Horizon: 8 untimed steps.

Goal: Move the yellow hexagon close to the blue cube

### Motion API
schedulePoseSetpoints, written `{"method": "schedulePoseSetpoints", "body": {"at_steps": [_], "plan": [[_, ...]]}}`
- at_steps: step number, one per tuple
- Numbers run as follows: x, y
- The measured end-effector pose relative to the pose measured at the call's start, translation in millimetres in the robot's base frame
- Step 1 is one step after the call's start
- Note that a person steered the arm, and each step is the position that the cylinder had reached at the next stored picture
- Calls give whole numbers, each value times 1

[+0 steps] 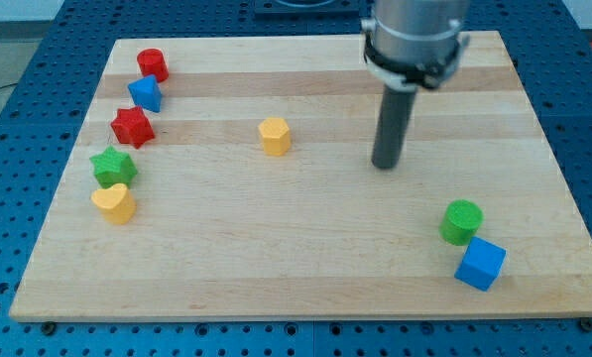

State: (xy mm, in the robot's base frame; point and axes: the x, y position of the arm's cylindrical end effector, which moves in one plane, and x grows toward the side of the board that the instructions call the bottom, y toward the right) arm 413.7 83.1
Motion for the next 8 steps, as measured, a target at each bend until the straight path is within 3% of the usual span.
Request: {"method": "schedulePoseSetpoints", "body": {"at_steps": [1, 2, 3, 5, 7, 8], "plan": [[-42, -84], [-44, -159], [-26, -116], [-13, -170], [36, -63], [46, -68]]}}
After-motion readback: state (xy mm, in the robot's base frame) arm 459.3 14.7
